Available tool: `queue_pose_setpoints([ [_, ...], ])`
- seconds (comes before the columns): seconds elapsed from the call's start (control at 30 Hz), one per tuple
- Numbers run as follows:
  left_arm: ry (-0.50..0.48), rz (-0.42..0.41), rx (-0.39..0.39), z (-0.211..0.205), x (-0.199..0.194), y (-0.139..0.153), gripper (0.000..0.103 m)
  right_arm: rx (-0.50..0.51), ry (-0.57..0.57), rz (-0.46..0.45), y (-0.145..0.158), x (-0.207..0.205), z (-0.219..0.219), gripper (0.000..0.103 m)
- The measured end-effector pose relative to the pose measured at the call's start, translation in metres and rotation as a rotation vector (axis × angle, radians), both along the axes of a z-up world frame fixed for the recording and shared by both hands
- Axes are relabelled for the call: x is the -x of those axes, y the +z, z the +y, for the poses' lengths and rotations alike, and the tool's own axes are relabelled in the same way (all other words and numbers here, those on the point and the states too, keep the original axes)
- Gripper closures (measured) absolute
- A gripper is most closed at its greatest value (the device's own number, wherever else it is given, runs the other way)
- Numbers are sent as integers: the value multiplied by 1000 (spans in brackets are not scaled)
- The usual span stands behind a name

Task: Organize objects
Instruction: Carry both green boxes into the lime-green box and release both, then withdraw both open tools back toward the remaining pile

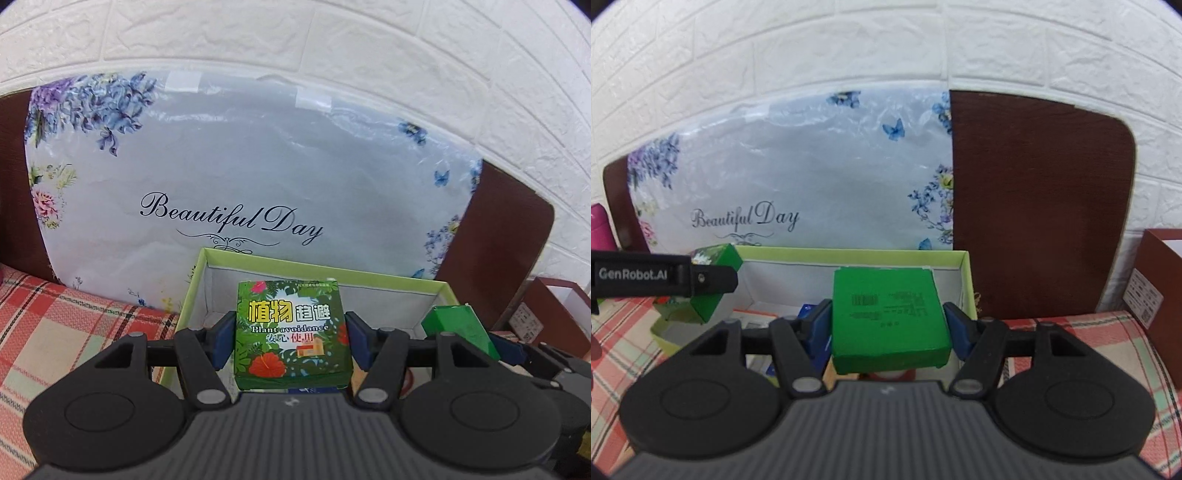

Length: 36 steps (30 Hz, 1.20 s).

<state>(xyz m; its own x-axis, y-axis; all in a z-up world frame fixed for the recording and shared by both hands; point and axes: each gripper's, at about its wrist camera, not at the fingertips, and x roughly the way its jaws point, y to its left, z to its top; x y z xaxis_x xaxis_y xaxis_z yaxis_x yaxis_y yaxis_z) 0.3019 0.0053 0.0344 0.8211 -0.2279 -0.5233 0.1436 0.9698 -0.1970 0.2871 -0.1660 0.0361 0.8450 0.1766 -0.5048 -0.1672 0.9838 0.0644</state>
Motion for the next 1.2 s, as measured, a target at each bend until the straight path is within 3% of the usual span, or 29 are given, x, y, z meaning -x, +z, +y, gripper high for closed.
queue_pose_setpoints([
  [0.17,21,29,21,9,-21,-12,36,26,16,24,-18,-25,9,39],
  [0.2,28,38,22,10,-24,-14,26,31,35,30,-22,-30,11,32],
  [0.23,39,45,17,12,-25,-15,17,42,41,36,-24,-32,13,16],
  [0.27,50,47,8,13,-25,-16,16,60,40,32,-26,-31,15,9],
  [0.4,23,33,10,19,-16,-18,14,107,43,-70,-19,-13,14,0],
  [0.57,17,-16,-58,13,8,-8,14,31,-6,-98,-1,9,-4,0],
  [0.8,-6,-53,-122,4,82,16,14,-71,-49,-133,23,74,-30,0],
  [0.97,-32,-87,-117,2,144,15,14,-32,-42,-134,24,136,-39,0],
  [1.2,-60,-71,-86,3,211,-9,14,-26,29,-101,4,212,-39,0],
])
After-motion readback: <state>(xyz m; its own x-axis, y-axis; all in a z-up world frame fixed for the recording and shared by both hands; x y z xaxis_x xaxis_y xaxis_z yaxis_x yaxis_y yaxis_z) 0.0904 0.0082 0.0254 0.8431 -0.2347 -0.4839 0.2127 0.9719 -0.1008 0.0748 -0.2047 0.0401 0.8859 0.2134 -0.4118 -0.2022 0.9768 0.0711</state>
